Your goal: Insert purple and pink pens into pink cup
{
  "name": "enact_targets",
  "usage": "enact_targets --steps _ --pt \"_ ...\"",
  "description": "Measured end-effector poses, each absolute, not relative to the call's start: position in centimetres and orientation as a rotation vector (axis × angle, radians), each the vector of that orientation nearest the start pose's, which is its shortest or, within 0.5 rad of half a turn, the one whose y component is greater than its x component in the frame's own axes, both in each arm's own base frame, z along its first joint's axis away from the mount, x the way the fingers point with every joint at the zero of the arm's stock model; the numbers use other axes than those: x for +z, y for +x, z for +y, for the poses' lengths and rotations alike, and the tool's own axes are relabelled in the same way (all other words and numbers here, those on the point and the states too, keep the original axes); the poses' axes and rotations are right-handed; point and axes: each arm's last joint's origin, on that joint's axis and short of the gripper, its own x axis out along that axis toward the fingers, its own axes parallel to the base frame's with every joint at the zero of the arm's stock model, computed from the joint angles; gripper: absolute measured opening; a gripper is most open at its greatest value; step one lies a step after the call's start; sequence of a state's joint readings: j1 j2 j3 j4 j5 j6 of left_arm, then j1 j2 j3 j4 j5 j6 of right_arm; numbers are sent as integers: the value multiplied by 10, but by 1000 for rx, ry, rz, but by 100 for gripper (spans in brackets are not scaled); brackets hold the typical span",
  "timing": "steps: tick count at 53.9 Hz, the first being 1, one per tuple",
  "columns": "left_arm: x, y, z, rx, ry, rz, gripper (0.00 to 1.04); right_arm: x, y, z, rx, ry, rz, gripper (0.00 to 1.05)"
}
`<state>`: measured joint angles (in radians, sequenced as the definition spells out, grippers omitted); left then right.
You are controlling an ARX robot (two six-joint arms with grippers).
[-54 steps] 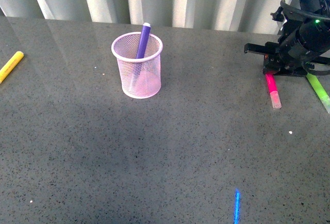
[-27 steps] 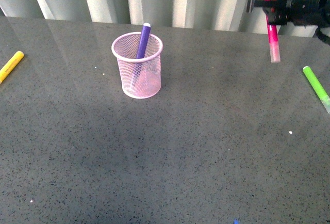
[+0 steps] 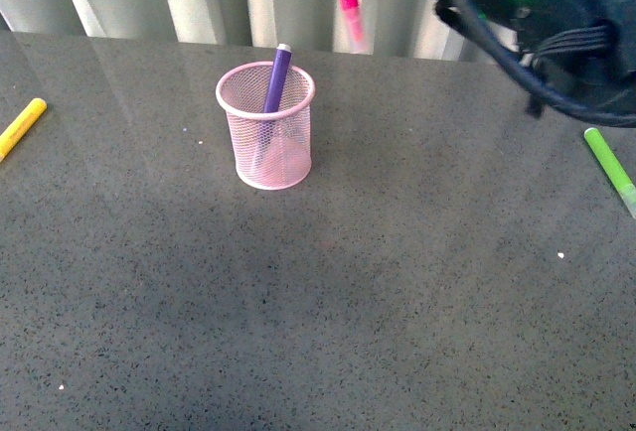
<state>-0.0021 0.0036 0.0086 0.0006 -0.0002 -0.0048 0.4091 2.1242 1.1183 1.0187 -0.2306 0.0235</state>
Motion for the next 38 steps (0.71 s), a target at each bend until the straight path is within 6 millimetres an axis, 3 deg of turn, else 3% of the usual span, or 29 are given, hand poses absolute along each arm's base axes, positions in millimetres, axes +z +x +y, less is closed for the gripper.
enact_targets --steps 10,19,38 --pt "166 97 0 -2 -5 -6 98 148 403 220 708 34 -33 12" --pt "166 97 0 -2 -4 -6 98 152 413 241 750 37 -49 12" --pt "166 97 0 -2 -5 -6 98 138 414 254 770 35 -18 12"
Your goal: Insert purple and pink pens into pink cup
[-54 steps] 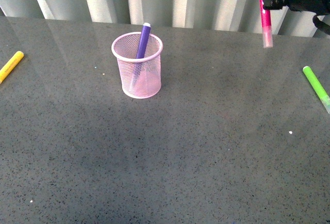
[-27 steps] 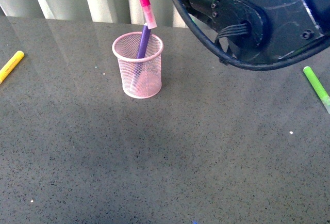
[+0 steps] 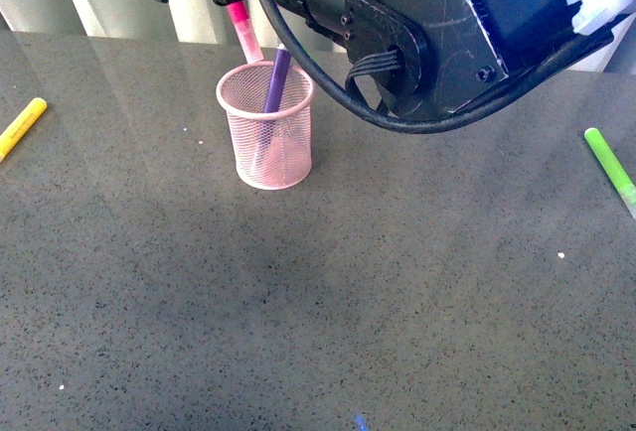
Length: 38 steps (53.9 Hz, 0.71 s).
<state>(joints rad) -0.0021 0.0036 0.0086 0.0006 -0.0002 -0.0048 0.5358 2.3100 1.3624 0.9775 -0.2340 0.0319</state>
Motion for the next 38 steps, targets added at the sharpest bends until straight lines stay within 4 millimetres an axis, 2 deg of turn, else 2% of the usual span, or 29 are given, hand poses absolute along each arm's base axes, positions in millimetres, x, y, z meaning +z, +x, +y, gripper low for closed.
enact_targets --steps 10,29,38 --pt "166 97 0 -2 -5 -6 98 123 415 253 769 31 8 12" --pt "166 97 0 -2 -5 -6 98 119 420 255 770 29 23 12" --pt "166 97 0 -2 -5 -6 98 115 419 256 761 67 74 44"
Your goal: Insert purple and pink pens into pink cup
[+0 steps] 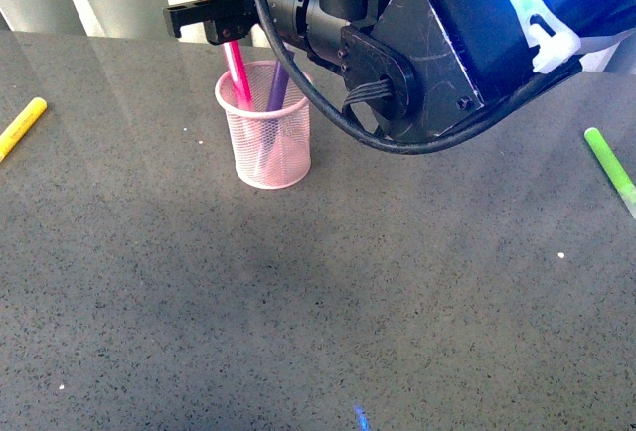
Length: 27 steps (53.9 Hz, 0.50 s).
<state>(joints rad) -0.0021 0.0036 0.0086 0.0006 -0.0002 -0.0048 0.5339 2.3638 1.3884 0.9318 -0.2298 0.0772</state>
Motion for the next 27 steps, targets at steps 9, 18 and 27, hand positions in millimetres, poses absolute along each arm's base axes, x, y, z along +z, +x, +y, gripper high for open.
enact_targets --steps 9,18,27 --pt "166 97 0 -2 -5 -6 98 116 413 249 722 88 96 76" --pt "166 97 0 -2 -5 -6 98 138 404 227 578 77 85 99" --pt "166 97 0 -2 -4 -6 98 165 392 186 364 16 90 98"
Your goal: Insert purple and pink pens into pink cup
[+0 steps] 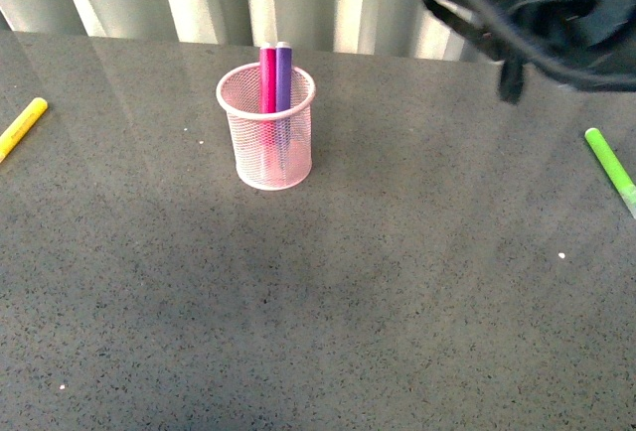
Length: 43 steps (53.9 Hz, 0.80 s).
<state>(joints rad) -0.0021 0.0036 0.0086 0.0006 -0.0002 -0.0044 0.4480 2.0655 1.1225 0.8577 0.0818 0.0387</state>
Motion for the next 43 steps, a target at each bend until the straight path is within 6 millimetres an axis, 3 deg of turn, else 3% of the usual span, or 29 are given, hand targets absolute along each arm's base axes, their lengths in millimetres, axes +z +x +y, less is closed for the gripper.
enact_targets --steps 4,7,18,24,36,43 --pt "166 97 0 -2 -5 -6 98 174 380 152 194 -43 138 98" --pt "166 97 0 -2 -5 -6 98 178 373 138 130 -61 156 98" --pt "166 97 0 -2 -5 -6 98 180 370 133 86 -60 124 94" --pt "166 97 0 -1 -5 -6 98 177 348 118 45 -24 18 77" --pt "166 97 0 -2 -5 -6 98 175 287 62 -5 -14 0 34" --pt "166 97 0 -2 -5 -6 98 164 262 49 8 -14 2 14"
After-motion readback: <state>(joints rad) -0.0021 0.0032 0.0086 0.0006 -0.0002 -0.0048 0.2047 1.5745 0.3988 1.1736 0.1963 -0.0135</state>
